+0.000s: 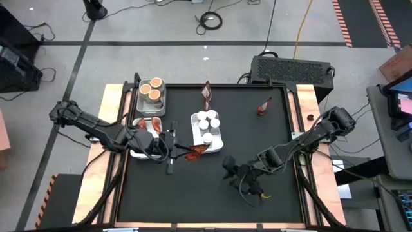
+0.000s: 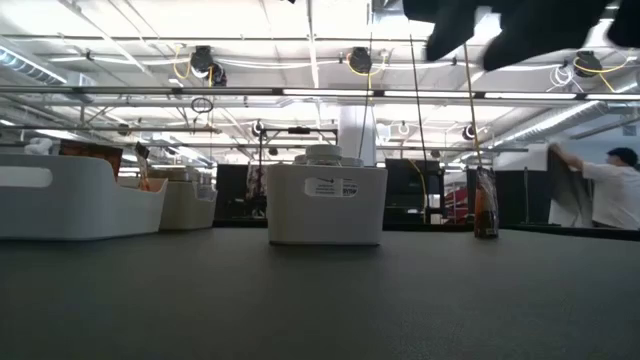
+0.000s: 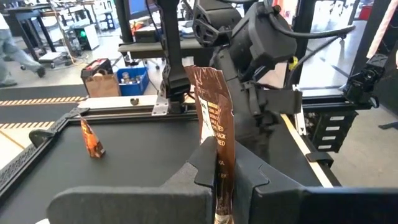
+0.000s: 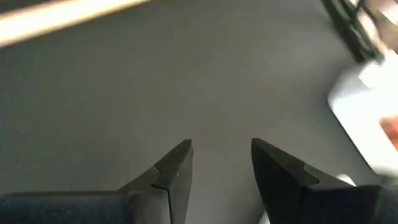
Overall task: Sort spices by type
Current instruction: Put the orange seasoning pack into the left white bin
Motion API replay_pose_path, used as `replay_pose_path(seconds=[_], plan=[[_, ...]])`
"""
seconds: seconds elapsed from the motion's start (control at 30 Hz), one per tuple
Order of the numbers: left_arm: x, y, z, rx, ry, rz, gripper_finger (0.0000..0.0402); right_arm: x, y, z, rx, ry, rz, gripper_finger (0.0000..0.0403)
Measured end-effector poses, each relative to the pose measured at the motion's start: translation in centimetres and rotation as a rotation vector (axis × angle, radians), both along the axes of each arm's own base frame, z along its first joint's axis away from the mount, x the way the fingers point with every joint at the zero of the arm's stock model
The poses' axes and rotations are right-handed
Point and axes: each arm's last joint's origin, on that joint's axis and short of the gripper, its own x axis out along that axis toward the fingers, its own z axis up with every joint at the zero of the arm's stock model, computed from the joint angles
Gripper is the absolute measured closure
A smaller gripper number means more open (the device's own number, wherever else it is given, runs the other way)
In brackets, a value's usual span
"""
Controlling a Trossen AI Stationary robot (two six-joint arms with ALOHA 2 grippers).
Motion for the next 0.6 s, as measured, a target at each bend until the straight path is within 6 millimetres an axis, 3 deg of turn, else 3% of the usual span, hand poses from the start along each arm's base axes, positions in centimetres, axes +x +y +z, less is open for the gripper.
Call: replay_pose_path(seconds=[0.17, 0.4, 0.6], plan=[[0.0, 0.0, -0.1, -0.004, 0.007, 0.001, 0.0382, -0.9, -0.9, -0.9, -0.055, 0.119, -0.215, 0.0252], [0.0, 0.0, -0.1, -0.004, 0.006, 0.001, 0.0382, -3.6, -1.9, -4.0, -0.058, 0.409, -0.237, 0.0252], [0.0, 0.0, -0.1, -0.004, 0.006, 0.001, 0.0382, -5.3, -2.5, -6.9, -0.05, 0.512, -0.215, 0.0252]])
